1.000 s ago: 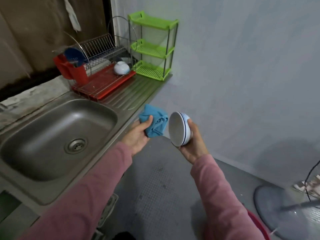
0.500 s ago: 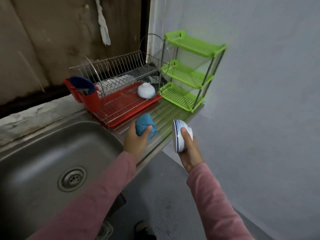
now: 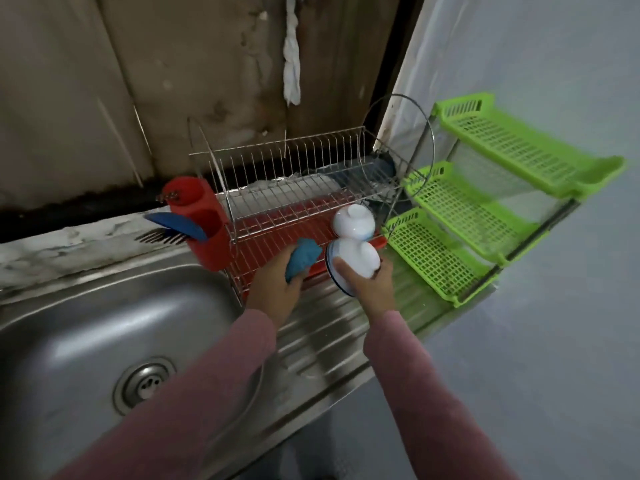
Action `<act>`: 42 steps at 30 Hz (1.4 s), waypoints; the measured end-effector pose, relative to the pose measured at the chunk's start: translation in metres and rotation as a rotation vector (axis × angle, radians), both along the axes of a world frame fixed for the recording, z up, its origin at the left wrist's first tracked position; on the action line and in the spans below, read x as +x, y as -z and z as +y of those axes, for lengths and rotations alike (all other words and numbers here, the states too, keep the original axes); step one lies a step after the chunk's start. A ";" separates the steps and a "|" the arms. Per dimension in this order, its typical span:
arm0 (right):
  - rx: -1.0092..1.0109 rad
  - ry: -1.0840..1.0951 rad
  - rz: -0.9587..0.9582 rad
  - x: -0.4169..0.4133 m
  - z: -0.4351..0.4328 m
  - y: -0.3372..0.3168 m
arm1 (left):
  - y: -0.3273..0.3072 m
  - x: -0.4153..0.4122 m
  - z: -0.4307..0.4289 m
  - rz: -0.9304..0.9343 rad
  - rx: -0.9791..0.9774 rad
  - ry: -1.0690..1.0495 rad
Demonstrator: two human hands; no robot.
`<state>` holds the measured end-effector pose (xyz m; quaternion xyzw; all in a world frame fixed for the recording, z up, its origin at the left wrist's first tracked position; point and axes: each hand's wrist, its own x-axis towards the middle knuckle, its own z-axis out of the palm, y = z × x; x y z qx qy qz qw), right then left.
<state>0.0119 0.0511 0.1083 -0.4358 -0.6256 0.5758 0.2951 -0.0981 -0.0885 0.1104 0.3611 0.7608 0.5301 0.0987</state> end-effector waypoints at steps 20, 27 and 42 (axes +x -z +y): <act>0.715 -0.584 -0.665 -0.123 0.085 0.038 | 0.024 -0.017 0.053 -0.041 -0.153 -0.603; 0.682 -0.611 -0.555 -0.108 0.084 0.037 | 0.026 0.002 0.052 -0.117 -0.072 -0.703; 0.633 -0.907 -0.259 -0.034 -0.033 0.036 | 0.044 0.059 -0.053 -0.485 0.282 -0.804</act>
